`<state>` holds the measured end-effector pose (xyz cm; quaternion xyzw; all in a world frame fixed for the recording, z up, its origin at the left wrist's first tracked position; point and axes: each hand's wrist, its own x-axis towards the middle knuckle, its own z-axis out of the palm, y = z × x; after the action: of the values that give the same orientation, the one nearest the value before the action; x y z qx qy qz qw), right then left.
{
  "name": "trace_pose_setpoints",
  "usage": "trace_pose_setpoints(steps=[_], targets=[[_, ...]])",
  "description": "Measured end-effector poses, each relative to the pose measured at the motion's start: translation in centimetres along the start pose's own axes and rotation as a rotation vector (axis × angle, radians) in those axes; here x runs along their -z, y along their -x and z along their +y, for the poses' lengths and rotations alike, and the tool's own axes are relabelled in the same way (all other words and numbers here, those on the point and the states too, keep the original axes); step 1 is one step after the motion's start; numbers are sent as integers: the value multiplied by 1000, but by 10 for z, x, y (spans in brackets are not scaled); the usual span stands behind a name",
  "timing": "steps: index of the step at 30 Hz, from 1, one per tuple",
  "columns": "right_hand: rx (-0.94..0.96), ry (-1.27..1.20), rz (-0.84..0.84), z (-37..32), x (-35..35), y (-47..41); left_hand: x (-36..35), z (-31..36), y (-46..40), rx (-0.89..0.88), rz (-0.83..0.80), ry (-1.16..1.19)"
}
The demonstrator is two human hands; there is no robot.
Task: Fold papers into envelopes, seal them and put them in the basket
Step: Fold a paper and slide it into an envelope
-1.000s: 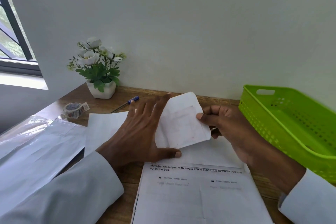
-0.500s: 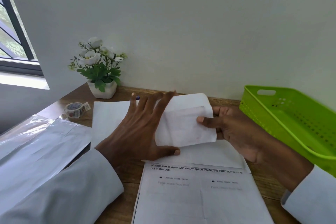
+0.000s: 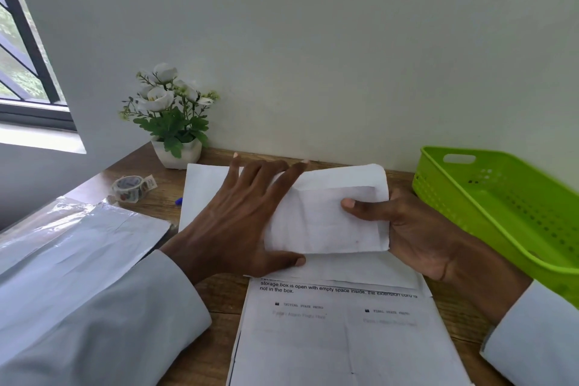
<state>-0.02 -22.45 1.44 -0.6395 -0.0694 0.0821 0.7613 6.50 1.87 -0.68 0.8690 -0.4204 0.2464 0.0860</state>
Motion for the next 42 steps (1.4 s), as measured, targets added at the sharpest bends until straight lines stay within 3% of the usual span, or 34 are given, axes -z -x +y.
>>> trace_pose_setpoints(steps=[7, 10, 13, 16, 19, 24, 27, 33, 42], targets=[[96, -1, 65, -8, -1, -3, 10, -20, 0, -5, 20, 47], [150, 17, 171, -6, 1, -5, 15, -35, 3, -23, 44, 83], [192, 470, 305, 5, 7, -6, 18, -48, 7, -23, 55, 125], [169, 1173, 137, 14, 4, -2, 17, -54, 11, -1, 40, 139], [70, 1432, 7, 19, 0, 1, 16, -54, 11, 9, 23, 129], [46, 1449, -25, 16, 0, -1, 17, -54, 13, 21, 7, 134], [-24, 1236, -24, 11, 1, -1, 17, -54, 12, 11, 3, 128], [64, 859, 280, -16, 12, 1, 24, -54, 11, -13, 34, 65], [56, 1014, 227, -81, 24, 25, 25, -61, 14, 38, 46, 35]])
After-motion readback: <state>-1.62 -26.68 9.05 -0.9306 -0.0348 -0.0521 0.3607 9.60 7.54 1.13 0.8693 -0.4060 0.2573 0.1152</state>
